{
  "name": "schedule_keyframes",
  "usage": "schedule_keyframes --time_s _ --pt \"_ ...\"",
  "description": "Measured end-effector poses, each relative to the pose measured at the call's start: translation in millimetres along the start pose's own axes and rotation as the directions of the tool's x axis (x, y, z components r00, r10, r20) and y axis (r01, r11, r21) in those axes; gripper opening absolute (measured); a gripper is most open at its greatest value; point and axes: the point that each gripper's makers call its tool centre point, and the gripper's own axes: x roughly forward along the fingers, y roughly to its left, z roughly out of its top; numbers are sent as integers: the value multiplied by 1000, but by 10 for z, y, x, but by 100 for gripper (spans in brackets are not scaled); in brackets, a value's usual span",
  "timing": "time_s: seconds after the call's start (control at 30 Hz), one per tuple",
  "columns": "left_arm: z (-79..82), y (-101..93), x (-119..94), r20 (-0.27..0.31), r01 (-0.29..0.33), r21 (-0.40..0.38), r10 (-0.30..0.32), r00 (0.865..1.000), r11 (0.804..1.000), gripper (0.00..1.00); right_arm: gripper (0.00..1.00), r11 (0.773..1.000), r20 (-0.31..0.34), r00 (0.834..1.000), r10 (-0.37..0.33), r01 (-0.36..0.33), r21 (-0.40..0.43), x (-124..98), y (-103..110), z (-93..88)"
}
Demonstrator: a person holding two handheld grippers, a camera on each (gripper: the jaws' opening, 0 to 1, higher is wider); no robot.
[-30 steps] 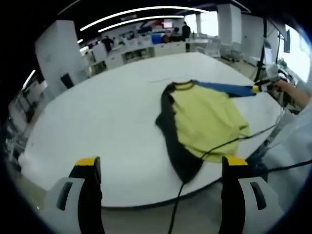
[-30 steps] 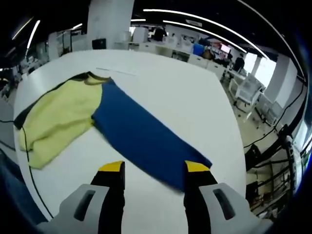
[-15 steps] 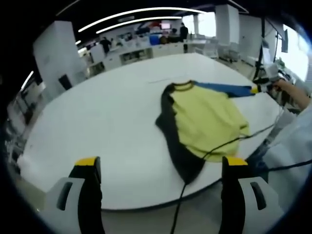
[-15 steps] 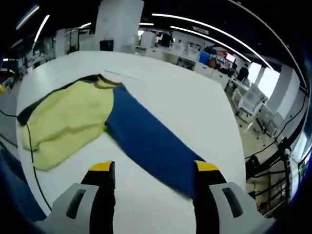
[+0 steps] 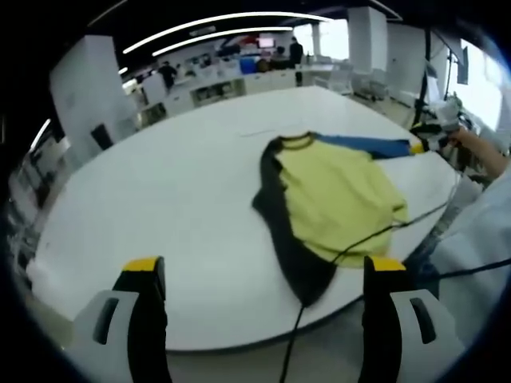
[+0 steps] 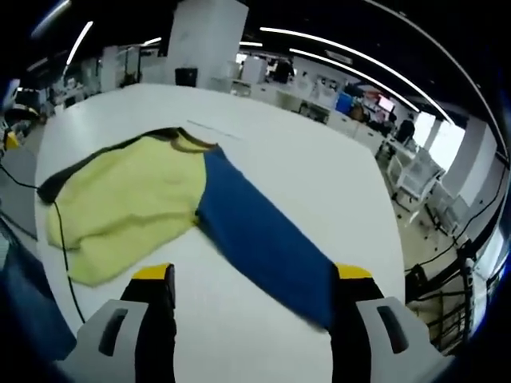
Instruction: Fold the garment on the visible template until the final outline fits inside the template.
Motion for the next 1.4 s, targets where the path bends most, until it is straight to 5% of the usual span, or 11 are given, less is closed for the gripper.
schedule_keyframes --time_s 0.5,1.4 --pt "-9 -26 76 -17 25 10 -25 1000 1000 99 96 1000 28 999 30 -30 -6 -154 278 144" --pt "-35 -32 101 -23 33 0 -33 999 999 99 100 991 106 985 136 -135 -19 -476 781 643"
